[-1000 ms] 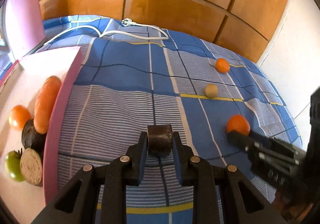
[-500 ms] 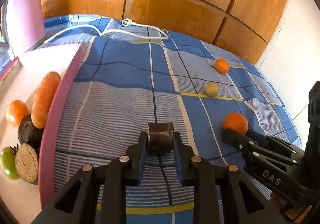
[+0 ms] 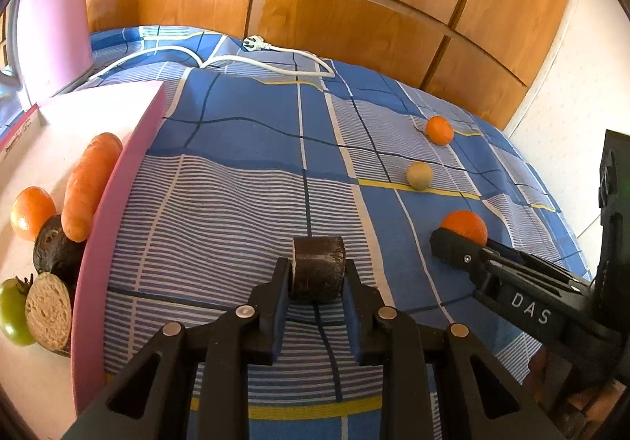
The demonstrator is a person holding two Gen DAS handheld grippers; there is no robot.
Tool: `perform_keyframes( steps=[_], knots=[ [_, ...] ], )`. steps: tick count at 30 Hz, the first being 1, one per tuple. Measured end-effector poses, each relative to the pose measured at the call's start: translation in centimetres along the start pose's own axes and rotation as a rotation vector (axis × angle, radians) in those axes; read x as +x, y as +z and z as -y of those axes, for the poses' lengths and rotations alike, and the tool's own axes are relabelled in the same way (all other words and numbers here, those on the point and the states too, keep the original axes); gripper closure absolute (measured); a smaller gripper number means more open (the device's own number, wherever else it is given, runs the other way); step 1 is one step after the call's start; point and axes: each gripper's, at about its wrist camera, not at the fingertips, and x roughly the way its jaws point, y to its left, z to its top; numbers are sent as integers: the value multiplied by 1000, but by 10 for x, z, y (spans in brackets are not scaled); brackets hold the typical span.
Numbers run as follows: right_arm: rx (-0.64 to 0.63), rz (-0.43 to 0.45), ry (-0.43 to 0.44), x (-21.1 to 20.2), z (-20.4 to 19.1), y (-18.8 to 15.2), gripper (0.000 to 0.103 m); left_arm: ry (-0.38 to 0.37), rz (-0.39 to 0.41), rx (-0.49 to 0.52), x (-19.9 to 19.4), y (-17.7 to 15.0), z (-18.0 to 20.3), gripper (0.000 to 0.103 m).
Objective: Organize fruits
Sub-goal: 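Carry dark piece and orange in both tools over the tray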
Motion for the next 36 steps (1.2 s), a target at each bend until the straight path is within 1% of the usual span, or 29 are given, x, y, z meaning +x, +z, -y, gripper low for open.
perform_keyframes(
  steps=[4, 5, 6, 10, 16, 21, 27, 36],
  knots=[
    [-2, -3, -16, 2, -2, 2, 60, 12, 1, 15, 0, 0, 2, 77],
    [-9, -4, -18, 2, -2, 2, 61, 15, 1, 19, 0, 0, 3, 77],
    [-14, -4, -19, 2, -2, 2, 64, 17, 1, 23, 0, 0, 3, 77],
    [-26, -6, -23, 1, -4, 2, 65, 34, -2, 34, -2, 0, 5, 79],
    [-55, -41, 20, -3, -15, -4, 65, 51, -8, 21, -10, 0, 1, 79],
    [-64, -64, 61, -6, -27, -10, 65, 63, 21, 6, -30, 1, -4, 79],
    [-57, -84, 90, -11, -35, -14, 65, 73, 82, 8, -58, 5, -7, 79],
    [-88, -62, 120, -25, -53, -9, 65, 90, 120, -20, -82, 9, -18, 79]
  ],
)
